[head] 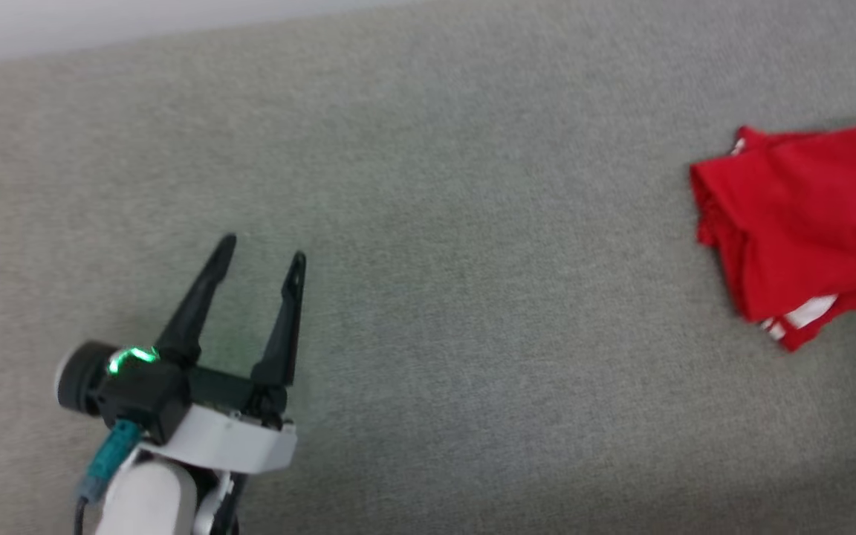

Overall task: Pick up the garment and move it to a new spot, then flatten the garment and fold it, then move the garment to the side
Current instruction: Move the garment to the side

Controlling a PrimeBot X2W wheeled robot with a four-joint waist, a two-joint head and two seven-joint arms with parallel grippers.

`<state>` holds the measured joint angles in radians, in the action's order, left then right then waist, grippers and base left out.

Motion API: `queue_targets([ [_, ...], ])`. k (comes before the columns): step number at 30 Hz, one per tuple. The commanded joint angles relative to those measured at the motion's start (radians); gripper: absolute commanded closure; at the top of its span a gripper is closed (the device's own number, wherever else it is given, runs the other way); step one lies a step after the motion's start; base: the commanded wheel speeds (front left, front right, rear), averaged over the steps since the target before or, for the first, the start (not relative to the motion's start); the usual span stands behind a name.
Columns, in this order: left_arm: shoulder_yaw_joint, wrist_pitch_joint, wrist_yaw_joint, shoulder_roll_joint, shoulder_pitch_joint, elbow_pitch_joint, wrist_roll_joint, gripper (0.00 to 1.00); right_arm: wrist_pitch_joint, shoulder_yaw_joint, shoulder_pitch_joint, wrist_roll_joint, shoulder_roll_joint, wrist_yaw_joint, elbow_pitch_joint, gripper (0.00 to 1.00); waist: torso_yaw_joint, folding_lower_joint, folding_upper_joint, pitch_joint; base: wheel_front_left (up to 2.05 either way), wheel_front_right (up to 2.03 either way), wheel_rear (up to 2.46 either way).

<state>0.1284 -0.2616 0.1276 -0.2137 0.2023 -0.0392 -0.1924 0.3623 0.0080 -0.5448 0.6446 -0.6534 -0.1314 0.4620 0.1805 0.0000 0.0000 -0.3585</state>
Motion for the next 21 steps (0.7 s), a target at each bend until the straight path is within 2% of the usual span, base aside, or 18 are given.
queue_targets([
  [1, 0.005, -0.004, 0.003, -0.008, 0.023, -0.007, 0.007, 0.00, -0.020, 0.000, -0.028, -0.017, 0.002, 0.002, 0.016, 1.00, 0.037, 0.0000, 0.0000, -0.049, 0.00, 0.00, 0.00],
  [10, 0.046, 0.005, 0.004, -0.047, 0.102, -0.035, 0.027, 0.00, -0.185, 0.019, -0.220, -0.156, 0.052, 0.002, 0.264, 1.00, 0.041, 0.0000, 0.0000, -0.114, 0.00, 0.00, 0.00],
  [21, 0.045, 0.002, -0.013, -0.060, 0.106, -0.053, 0.032, 0.00, -0.297, 0.059, -0.323, -0.224, 0.070, 0.002, 0.502, 1.00, 0.015, 0.0000, 0.0000, -0.130, 0.00, 0.00, 0.00],
])
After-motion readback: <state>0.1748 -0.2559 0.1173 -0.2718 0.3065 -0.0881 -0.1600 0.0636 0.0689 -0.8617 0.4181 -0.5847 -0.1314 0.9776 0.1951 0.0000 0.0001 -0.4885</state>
